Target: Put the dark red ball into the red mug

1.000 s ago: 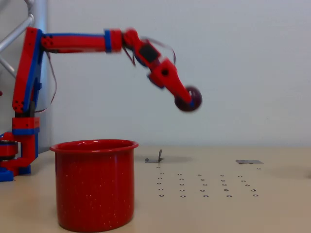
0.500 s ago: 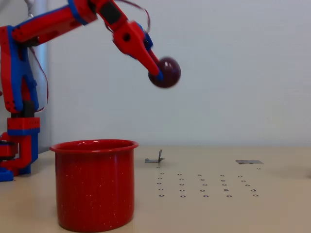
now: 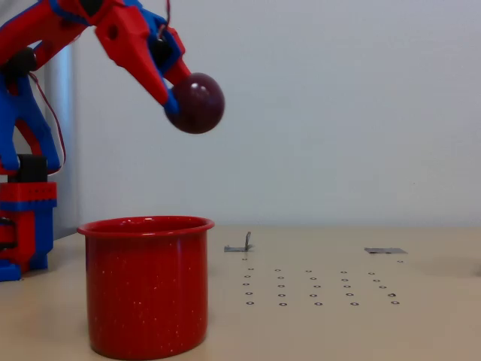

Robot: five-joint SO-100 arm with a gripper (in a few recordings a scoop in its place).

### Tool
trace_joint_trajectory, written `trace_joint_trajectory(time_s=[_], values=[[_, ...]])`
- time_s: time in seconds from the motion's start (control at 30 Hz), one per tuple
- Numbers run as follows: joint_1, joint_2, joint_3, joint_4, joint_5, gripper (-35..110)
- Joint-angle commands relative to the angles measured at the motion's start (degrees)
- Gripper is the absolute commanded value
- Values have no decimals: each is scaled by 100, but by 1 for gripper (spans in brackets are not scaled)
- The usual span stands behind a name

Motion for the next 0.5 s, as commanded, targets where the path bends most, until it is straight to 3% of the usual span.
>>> trace_joint_trajectory(time_s=[0.0, 0.47], values=[[308, 519, -88, 18, -220, 21], [1450, 492, 1283, -1538, -1063, 21]])
